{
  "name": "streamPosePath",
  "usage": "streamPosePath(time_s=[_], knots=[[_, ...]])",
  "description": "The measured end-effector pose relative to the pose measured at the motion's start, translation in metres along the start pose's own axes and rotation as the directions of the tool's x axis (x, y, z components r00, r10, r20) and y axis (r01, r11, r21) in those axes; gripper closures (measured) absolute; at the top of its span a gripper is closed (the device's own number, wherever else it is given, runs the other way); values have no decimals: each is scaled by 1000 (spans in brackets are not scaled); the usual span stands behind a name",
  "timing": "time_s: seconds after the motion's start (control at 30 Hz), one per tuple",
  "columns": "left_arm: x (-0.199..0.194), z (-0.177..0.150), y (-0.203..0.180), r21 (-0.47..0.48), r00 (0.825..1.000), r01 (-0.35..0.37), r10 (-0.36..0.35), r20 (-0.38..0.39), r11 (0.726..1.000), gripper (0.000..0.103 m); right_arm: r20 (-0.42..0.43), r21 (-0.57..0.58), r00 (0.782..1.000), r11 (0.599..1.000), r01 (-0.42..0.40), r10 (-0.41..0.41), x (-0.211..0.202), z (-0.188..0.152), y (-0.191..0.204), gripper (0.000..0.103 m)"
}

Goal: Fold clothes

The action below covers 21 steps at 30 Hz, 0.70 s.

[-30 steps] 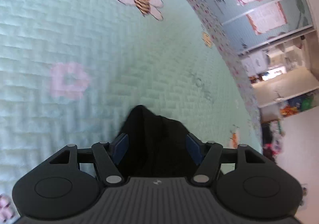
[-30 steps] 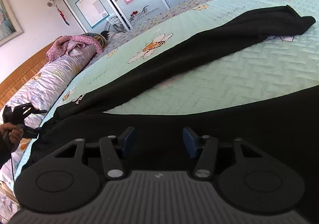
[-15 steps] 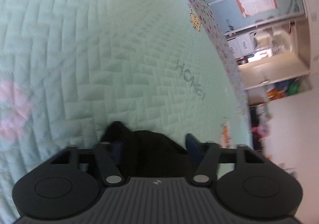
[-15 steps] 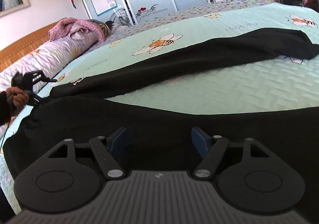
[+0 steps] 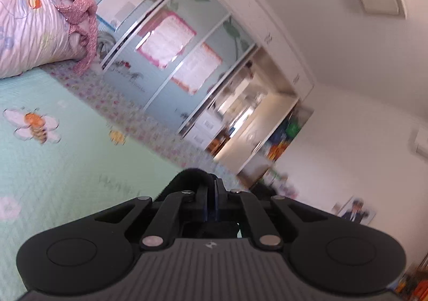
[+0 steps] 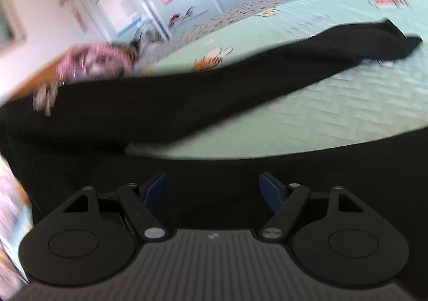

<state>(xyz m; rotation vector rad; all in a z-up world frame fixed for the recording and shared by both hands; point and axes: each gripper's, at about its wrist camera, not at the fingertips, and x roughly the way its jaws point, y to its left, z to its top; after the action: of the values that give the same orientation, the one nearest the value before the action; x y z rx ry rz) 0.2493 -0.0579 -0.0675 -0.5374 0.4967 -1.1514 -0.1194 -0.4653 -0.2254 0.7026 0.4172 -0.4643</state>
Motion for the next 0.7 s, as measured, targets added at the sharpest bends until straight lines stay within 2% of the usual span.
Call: streamPosePath(time_s=[0.13,0.33,0.43,0.53,0.6,0.7], knots=[[-21,-40,9,-58,998,-34,31,-49,998,100,34,17,998,999,-48,48,-19,15,11,26],[-62,-73,-3,-95,997,18,-24,-69,995,99,69,-38,994,996,-85,87,-29,32,27,26],[-75,-87,-12,-78,989,29,-40,-144,997,99,73,-107,992,990,-92,101,-23,44,40,26],[-89,-104,-9,-93,978,-8,-12,-208,996,96,63,-192,990,975,-115,129,-14,53,56,26],[-99,-111,1,-133,979,-33,5,-205,991,95,47,-251,989,960,-127,143,-5,58,67,26],[-102,-111,13,-178,985,-26,-5,-171,984,95,4,-296,988,944,-146,154,13,59,80,26]])
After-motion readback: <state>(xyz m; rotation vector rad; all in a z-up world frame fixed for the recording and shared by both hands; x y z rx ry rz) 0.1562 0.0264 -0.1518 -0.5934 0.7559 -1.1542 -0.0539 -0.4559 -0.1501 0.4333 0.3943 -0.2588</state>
